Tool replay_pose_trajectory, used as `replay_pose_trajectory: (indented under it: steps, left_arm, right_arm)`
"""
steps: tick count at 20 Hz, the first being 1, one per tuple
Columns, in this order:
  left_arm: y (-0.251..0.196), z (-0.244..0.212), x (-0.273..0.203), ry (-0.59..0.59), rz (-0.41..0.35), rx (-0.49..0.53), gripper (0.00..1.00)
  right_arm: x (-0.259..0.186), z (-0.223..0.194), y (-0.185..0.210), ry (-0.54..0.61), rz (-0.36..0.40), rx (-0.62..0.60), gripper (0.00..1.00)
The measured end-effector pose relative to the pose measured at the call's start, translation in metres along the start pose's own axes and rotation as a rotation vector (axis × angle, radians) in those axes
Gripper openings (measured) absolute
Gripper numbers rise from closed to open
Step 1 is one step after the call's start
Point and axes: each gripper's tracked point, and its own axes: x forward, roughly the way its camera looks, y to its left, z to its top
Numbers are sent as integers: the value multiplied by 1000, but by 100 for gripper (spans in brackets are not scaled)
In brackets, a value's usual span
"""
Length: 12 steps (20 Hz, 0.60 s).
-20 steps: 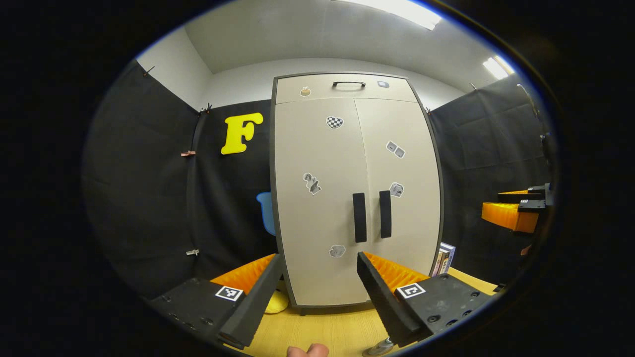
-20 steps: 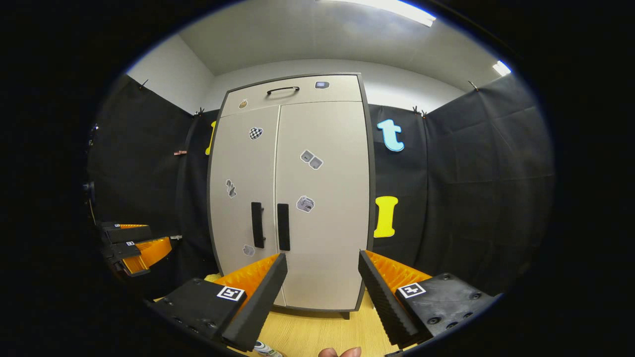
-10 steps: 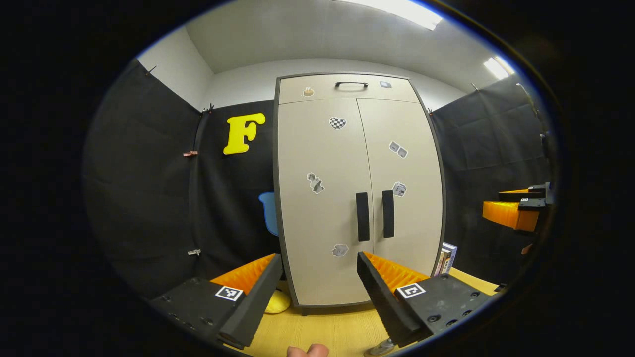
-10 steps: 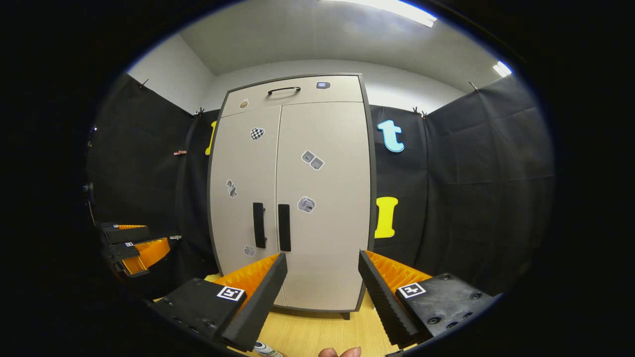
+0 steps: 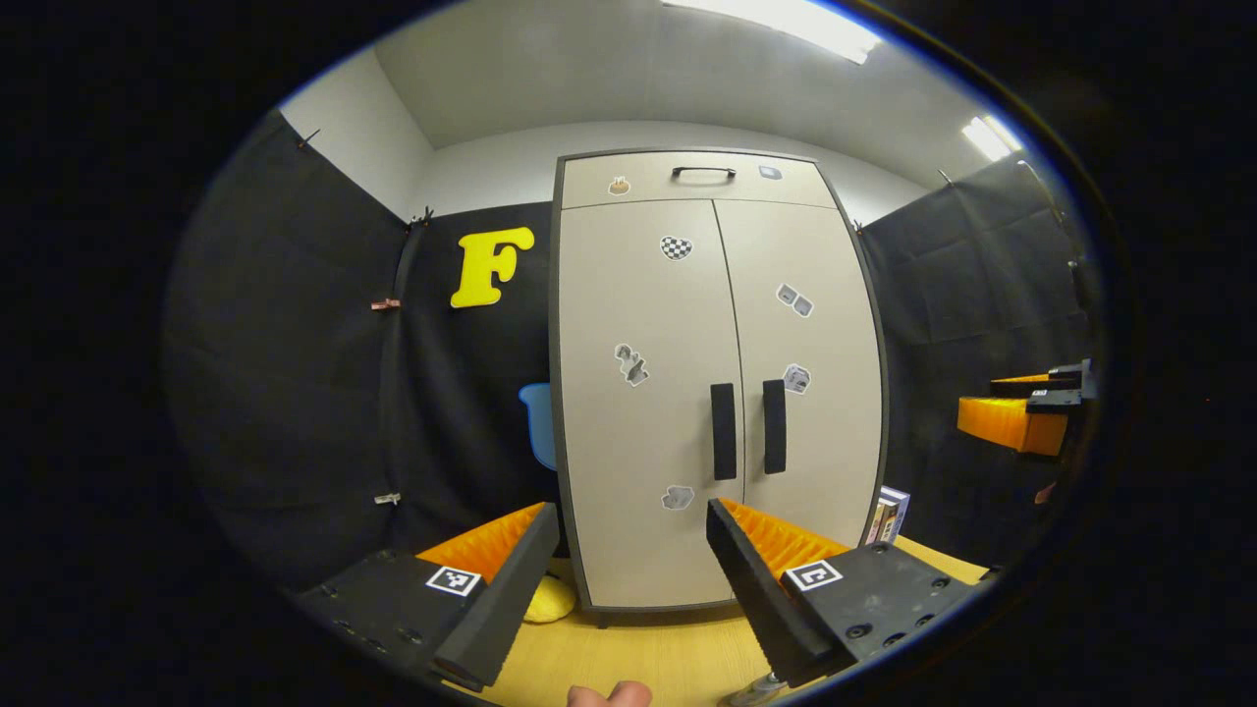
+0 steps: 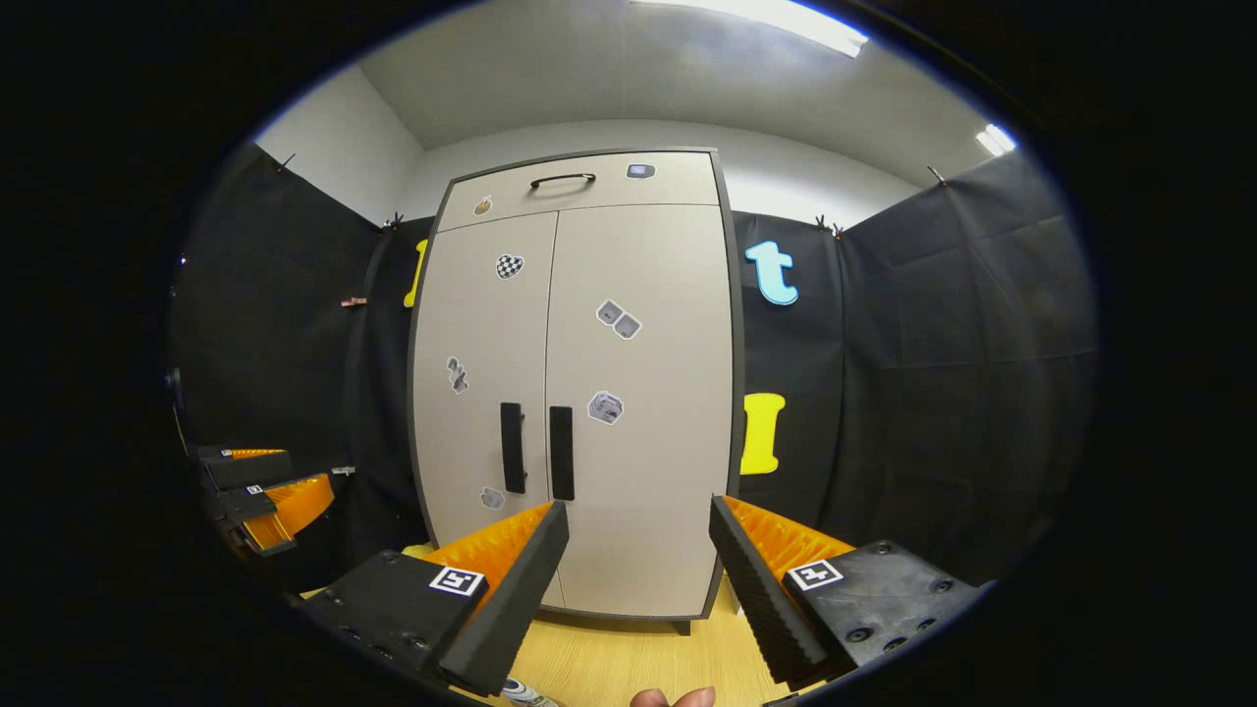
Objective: Grasp the bottle in the cabinet with the left hand and place it on the coaster, then close the right door with the right hand and the left door with the left hand.
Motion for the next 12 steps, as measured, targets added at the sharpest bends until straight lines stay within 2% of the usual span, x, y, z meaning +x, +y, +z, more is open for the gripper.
replay_pose_trajectory:
  steps: [7, 12]
  left_arm:
    - [3, -1, 5, 15, -19, -33, 97]
    - [0, -1, 3, 15, -61, -6, 96]
  right_arm:
    - [1, -2, 4, 0, -7, -9, 96]
    - [-1, -3, 12, -3, -5, -12, 96]
